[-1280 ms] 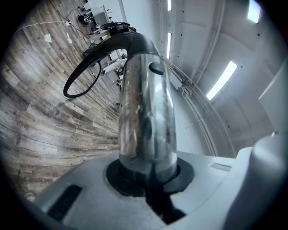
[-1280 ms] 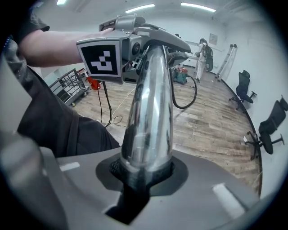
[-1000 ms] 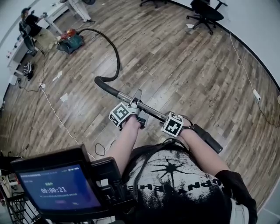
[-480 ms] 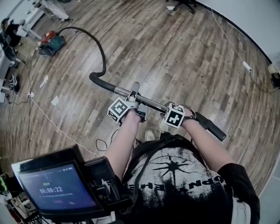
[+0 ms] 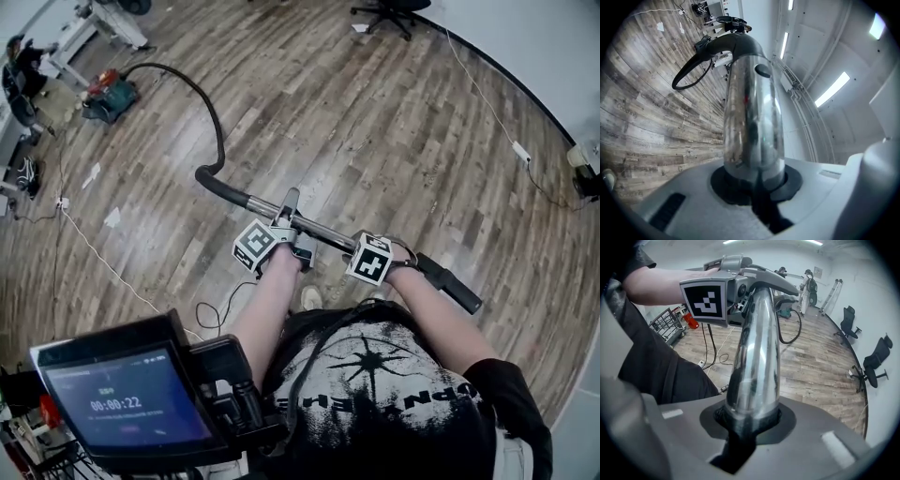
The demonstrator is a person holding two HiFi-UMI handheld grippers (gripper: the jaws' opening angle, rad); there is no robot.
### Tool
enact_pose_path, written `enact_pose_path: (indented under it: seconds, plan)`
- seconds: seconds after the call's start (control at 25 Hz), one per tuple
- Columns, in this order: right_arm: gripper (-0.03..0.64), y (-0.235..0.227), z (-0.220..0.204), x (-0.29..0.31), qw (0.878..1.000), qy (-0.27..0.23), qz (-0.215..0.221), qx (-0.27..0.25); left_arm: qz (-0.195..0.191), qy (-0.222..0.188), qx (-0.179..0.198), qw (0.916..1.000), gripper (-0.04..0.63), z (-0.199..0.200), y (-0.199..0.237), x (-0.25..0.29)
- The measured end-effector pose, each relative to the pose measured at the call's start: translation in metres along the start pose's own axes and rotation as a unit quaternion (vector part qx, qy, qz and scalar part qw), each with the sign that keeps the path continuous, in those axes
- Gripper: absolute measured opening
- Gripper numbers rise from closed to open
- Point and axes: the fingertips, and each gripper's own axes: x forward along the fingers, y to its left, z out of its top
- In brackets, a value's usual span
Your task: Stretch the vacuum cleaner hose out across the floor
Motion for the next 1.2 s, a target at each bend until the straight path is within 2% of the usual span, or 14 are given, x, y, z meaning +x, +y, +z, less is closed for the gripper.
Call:
enact_pose_path:
  seconds: [0.2, 0.4, 0.88, 1.2]
  plan:
    - [0.087, -0.009, -0.051, -0.015, 1.000, -0.005, -0.002, -0.013, -0.002, -0.012, 0.008, 0.9999, 0.041, -0.049, -0.010, 0.013]
    - [0.087, -0.017, -0.083, -0.039, 1.000, -0.005, 0.002, -0.017, 0.003, -0.016, 0.007, 0.9998, 0.041, -0.082, -0.026, 0.026]
    - [0.087, 0.001, -0.227, -0.054, 0.999, -0.020, 0.027, -0.021, 0.026, -0.023, 0.016, 0.9993, 0.041, -0.228, -0.020, 0.034]
    - [0.087, 0.007, -0.237, -0.066, 0.999, -0.028, 0.029, 0.006, 0.035, 0.006, 0.022, 0.9991, 0.041, -0.246, -0.031, 0.042]
